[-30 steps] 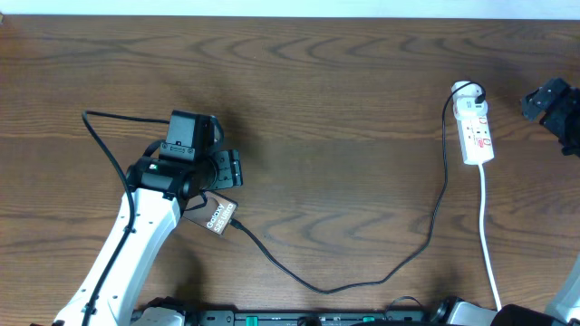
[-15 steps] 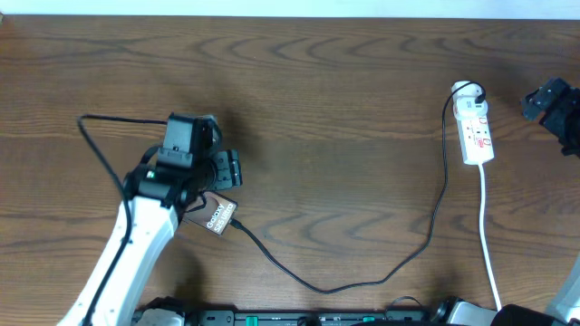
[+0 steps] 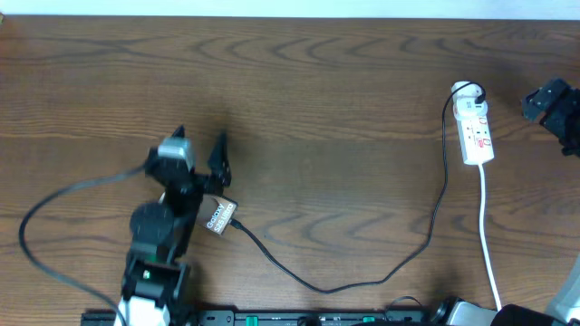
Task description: Plug charger to phone and switch on socket
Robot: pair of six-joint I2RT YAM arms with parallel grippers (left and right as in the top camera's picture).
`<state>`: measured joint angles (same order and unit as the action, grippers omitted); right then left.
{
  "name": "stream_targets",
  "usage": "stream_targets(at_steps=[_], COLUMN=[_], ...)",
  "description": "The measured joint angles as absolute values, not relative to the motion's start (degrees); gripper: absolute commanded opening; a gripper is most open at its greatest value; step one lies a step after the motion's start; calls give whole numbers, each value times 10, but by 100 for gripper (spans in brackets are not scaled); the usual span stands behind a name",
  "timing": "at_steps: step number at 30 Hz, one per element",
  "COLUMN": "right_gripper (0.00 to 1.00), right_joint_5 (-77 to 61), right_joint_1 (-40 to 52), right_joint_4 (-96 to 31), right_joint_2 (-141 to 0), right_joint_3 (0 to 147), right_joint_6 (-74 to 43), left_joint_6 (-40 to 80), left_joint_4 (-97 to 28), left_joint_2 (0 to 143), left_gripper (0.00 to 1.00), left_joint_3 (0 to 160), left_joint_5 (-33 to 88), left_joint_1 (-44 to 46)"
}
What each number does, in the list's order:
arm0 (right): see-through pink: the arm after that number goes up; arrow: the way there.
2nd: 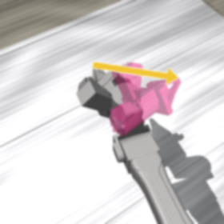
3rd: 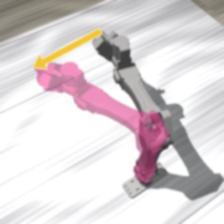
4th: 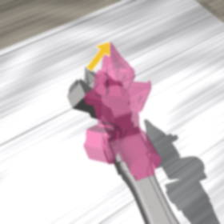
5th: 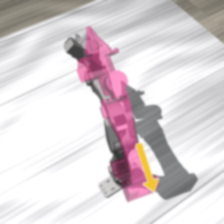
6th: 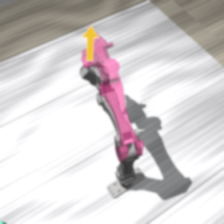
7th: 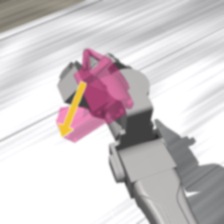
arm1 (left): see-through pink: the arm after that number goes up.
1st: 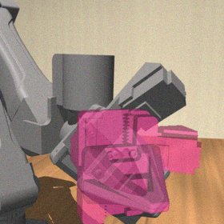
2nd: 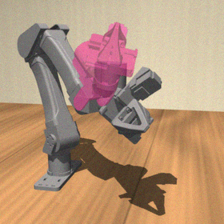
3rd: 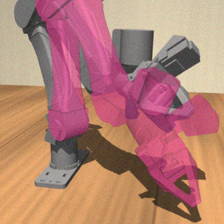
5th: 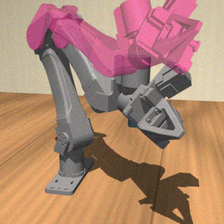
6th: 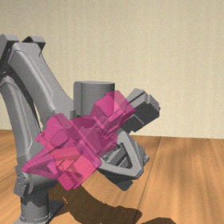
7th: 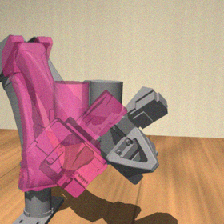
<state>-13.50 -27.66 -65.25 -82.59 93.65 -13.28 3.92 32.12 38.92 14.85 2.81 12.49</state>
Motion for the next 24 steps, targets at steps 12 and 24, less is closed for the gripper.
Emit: stream_targets(at_steps=[12,24], right_gripper=[99,99], right_joint_5=[-135,-135], right_joint_1=[-277,-277], right_joint_4=[-654,-654], right_joint_2=[-826,-826], right_joint_3=[936,936], right_joint_6=[-133,-133], left_joint_6=[-93,-106], left_joint_4=[293,40], left_joint_2=[157,9], left_gripper=[75,75], left_joint_3=[11,3], left_joint_5=[27,30], left_joint_1=[104,46])
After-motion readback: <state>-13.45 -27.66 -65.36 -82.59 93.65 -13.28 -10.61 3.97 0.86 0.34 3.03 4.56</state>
